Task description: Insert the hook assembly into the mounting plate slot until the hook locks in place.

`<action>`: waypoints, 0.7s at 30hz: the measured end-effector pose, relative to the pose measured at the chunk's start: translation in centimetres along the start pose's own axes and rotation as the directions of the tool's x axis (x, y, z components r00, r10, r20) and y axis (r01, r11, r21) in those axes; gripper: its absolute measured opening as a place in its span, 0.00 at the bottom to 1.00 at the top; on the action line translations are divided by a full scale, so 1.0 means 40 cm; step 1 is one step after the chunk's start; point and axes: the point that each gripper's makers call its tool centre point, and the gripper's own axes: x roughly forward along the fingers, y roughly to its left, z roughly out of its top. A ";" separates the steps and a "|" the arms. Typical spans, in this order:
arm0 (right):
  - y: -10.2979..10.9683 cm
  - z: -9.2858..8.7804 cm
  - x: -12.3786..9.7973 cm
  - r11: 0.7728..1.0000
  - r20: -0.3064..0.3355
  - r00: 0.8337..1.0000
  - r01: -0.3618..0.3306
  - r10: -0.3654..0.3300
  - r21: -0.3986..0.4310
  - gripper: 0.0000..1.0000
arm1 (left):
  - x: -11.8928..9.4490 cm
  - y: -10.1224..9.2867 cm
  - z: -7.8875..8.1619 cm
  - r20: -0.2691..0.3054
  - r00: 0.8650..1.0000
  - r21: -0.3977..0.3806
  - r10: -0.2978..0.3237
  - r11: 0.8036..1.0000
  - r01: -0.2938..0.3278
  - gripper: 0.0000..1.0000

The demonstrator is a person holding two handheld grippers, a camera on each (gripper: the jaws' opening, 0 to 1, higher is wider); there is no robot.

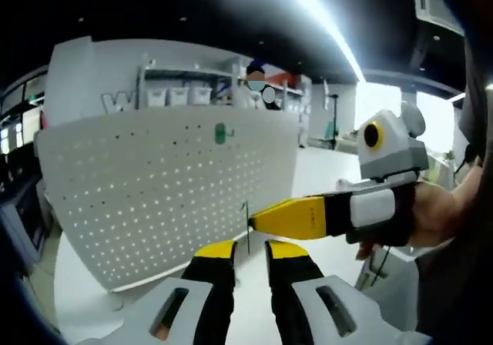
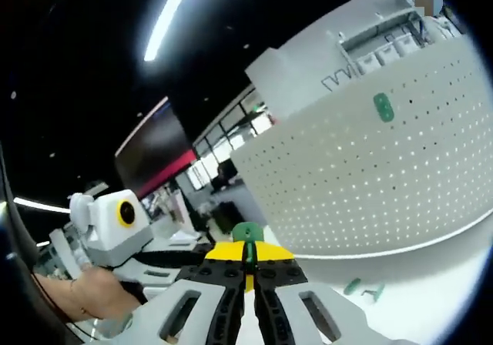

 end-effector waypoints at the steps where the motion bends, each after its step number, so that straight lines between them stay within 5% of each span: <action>1: -0.001 0.002 0.000 1.000 -0.001 1.000 0.001 -0.001 -0.009 0.00 | 0.002 0.000 -0.001 -0.002 1.000 0.001 0.002 1.000 -0.002 0.34; 3: -0.005 0.004 -0.001 1.000 -0.003 1.000 0.007 -0.007 -0.025 0.00 | 0.008 -0.005 -0.003 -0.003 1.000 0.004 0.006 1.000 -0.006 0.54; 5: -0.008 0.005 -0.002 0.999 -0.008 1.000 0.008 -0.008 -0.045 0.00 | 0.011 -0.012 -0.005 -0.008 1.000 0.006 -0.005 1.000 0.005 0.63; 21: -0.026 0.010 0.000 0.998 -0.017 1.000 0.013 -0.014 -0.064 0.00 | 0.006 -0.039 0.011 0.020 0.999 0.029 -0.041 0.999 0.041 0.91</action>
